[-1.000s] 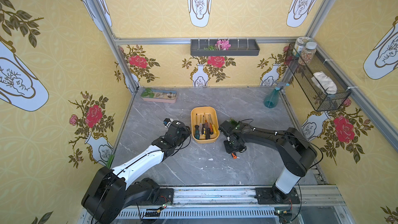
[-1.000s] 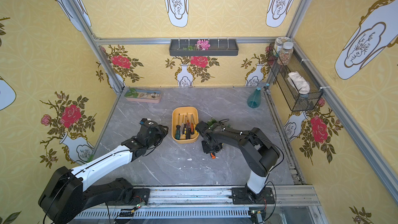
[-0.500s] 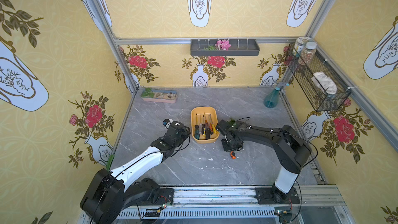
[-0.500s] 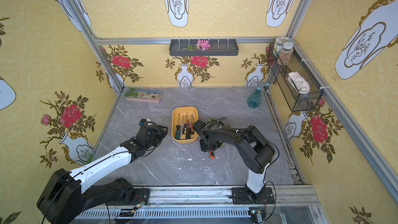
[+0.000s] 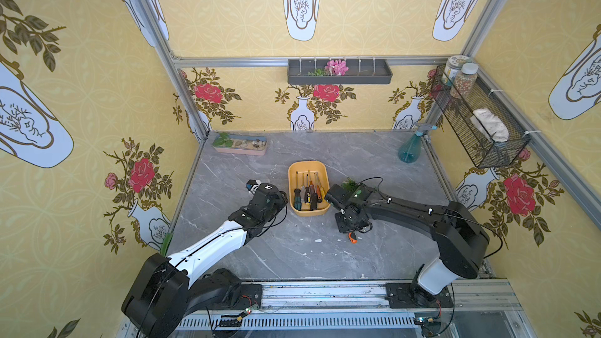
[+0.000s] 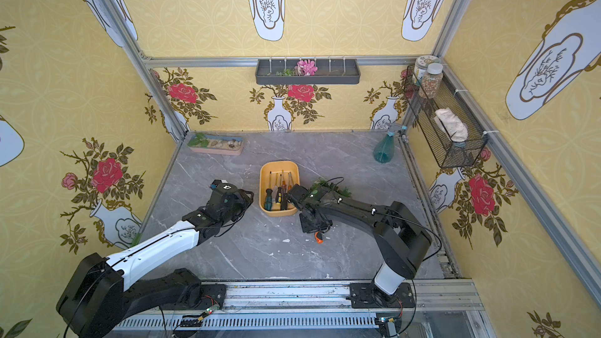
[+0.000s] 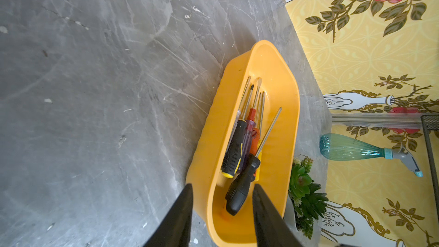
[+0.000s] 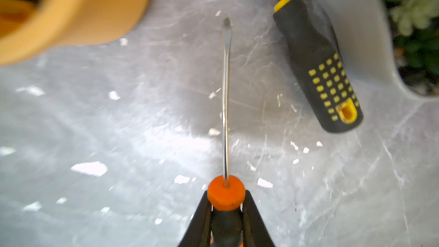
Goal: Put the screwdriver on the desktop into the storage box
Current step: Pick up the screwdriver from the center of the board, then place the screwdriver in the storage box.
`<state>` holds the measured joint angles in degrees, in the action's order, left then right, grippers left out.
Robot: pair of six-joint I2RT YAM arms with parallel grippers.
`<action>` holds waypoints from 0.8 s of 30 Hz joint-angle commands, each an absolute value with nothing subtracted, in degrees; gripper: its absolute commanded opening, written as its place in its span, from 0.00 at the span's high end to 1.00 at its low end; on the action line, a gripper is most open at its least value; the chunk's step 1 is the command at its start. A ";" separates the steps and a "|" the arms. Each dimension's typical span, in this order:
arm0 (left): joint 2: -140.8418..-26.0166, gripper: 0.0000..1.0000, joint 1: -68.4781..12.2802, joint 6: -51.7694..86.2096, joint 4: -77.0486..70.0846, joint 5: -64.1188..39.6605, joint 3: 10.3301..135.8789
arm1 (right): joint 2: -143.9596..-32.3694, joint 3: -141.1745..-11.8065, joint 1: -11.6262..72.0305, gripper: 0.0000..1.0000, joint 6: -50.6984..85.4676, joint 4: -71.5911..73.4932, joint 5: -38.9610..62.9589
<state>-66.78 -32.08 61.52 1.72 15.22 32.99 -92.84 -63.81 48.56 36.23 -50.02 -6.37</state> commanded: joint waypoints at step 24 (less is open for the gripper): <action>-65.91 0.56 -29.64 61.42 3.39 14.30 32.87 | -125.30 -106.17 45.04 0.87 44.69 -41.78 -2.35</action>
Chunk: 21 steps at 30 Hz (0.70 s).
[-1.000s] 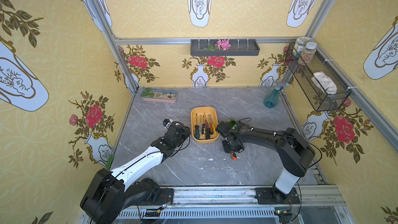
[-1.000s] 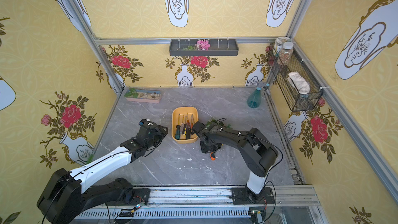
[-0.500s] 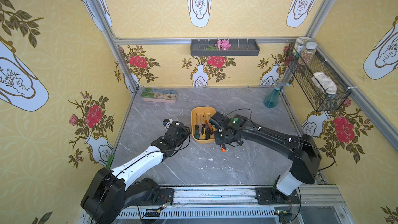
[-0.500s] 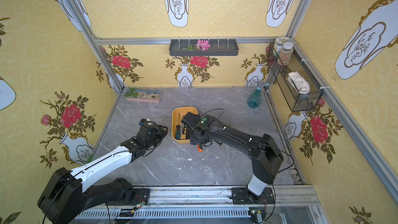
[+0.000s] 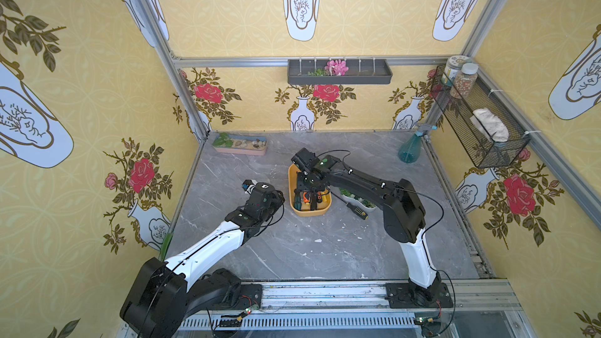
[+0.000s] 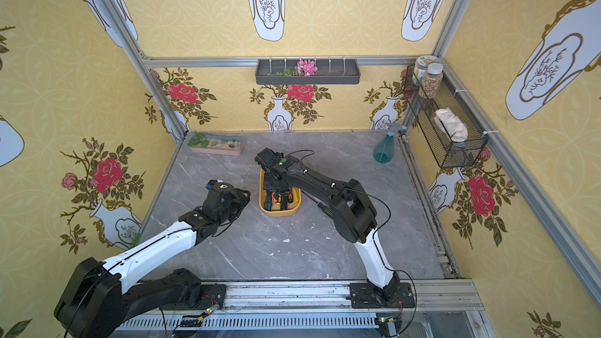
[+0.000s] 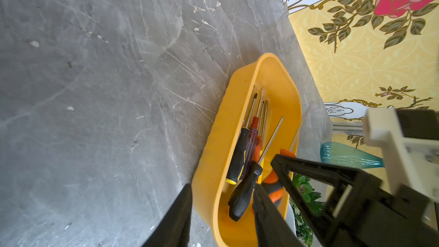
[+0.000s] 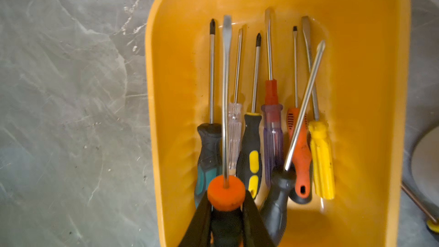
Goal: Put the screwdriver on the desktop into the storage box
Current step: Place the screwdriver in the storage box.
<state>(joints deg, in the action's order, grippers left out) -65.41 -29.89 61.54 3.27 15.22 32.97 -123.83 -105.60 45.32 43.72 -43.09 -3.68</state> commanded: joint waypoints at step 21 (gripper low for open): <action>-69.34 0.56 -26.83 58.82 1.41 11.48 34.63 | -114.46 -97.73 43.56 0.43 35.54 -41.84 -5.96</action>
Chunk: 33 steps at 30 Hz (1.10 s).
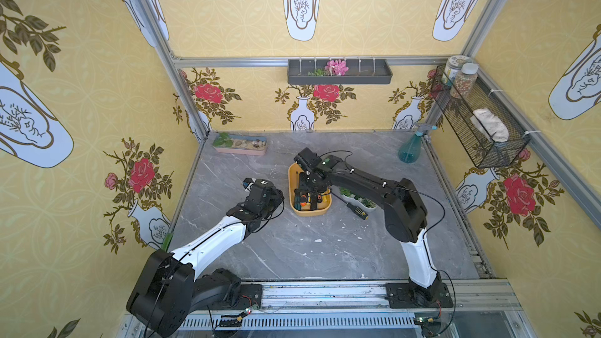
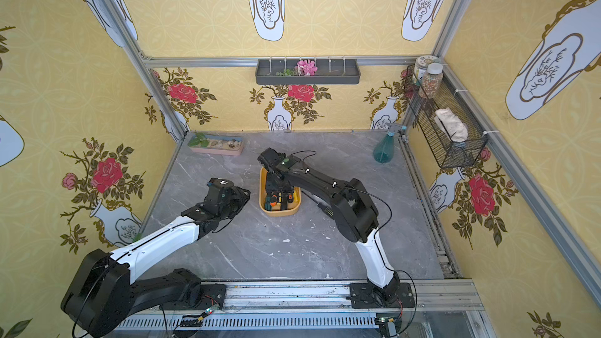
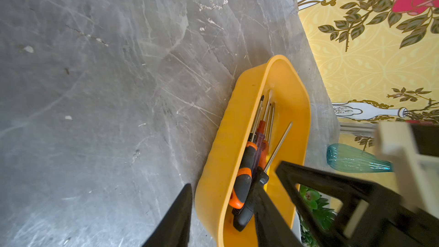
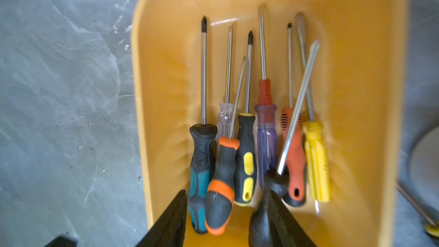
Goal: Put the screwdriver on the desktop into the storage box
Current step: Place the screwdriver in the storage box, then pick up the screwdriver from the center of the board.
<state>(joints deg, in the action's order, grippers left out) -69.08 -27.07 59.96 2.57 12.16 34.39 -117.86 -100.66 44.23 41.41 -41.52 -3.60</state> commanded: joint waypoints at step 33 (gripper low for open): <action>-68.97 0.56 -26.54 59.10 1.05 10.93 33.83 | -103.17 -68.91 32.43 0.32 12.22 -43.29 -4.55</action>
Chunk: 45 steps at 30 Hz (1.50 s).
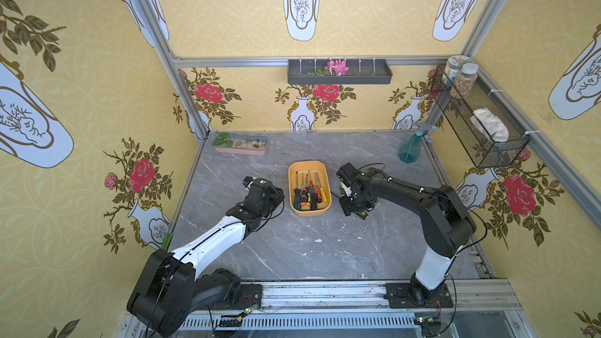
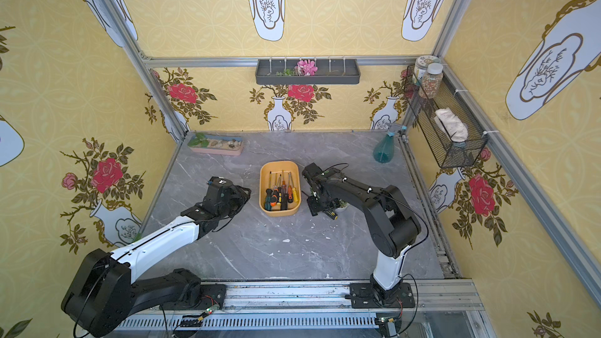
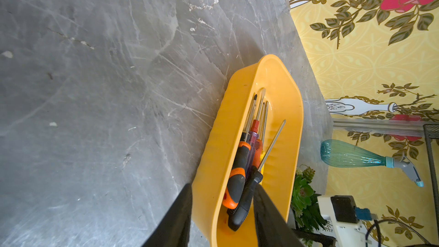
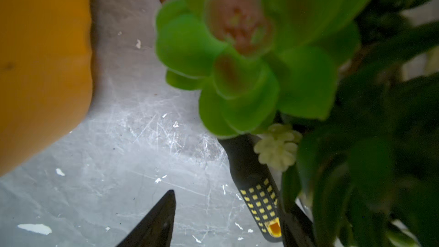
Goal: Put the screwdriver on the desktop into the storage box
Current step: Pick up the screwdriver from the center of the board.
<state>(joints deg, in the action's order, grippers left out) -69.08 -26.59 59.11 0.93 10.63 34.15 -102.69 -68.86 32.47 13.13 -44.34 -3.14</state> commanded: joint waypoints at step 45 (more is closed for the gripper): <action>-68.12 0.56 -26.54 59.06 1.20 11.43 33.27 | -106.52 -68.23 35.15 0.78 13.22 -44.74 -10.06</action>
